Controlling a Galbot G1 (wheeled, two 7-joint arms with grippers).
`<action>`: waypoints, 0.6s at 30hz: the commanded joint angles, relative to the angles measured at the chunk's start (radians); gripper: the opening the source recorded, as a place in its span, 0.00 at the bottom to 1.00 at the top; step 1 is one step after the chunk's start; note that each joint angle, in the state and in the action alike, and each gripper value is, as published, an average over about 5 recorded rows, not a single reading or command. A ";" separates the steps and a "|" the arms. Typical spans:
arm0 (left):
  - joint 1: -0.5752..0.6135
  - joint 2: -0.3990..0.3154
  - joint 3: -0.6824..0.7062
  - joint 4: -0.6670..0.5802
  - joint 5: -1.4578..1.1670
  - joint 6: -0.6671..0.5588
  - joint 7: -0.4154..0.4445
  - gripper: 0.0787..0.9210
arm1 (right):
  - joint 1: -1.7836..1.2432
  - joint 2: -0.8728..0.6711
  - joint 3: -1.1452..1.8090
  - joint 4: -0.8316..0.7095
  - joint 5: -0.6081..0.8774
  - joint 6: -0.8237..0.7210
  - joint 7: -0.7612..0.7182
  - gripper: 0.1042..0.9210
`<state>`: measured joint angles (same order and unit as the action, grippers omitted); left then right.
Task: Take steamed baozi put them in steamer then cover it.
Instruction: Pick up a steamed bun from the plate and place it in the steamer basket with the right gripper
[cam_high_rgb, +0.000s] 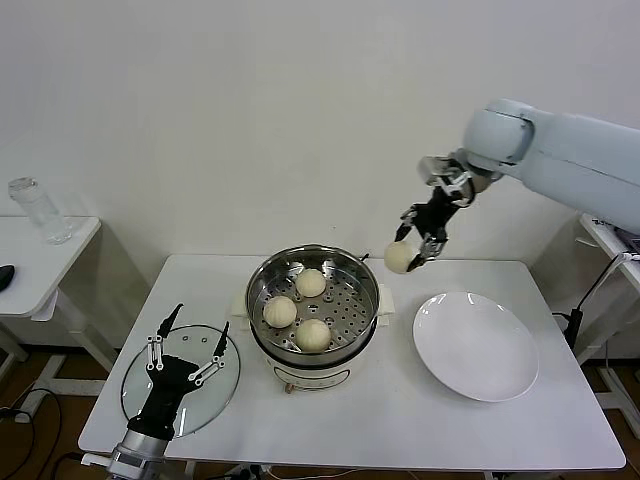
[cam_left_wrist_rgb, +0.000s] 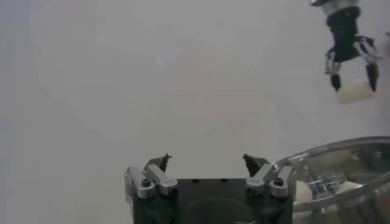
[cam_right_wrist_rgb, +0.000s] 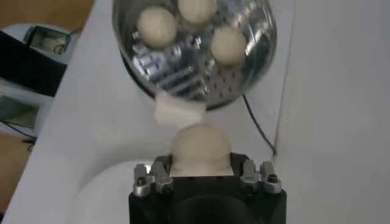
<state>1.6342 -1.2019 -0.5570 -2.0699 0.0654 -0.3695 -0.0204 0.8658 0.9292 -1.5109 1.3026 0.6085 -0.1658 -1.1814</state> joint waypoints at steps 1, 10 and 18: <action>-0.002 -0.001 -0.004 -0.007 0.000 0.001 -0.001 0.88 | -0.024 0.199 -0.083 0.019 0.043 -0.043 0.082 0.68; 0.000 -0.009 -0.019 0.000 -0.002 -0.005 -0.001 0.88 | -0.133 0.309 -0.064 -0.098 0.001 -0.045 0.110 0.68; -0.001 -0.015 -0.024 0.004 -0.002 -0.007 -0.001 0.88 | -0.203 0.332 -0.055 -0.122 -0.037 -0.045 0.121 0.68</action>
<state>1.6336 -1.2170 -0.5797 -2.0659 0.0637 -0.3762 -0.0215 0.7438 1.1840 -1.5572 1.2272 0.5956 -0.2027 -1.0877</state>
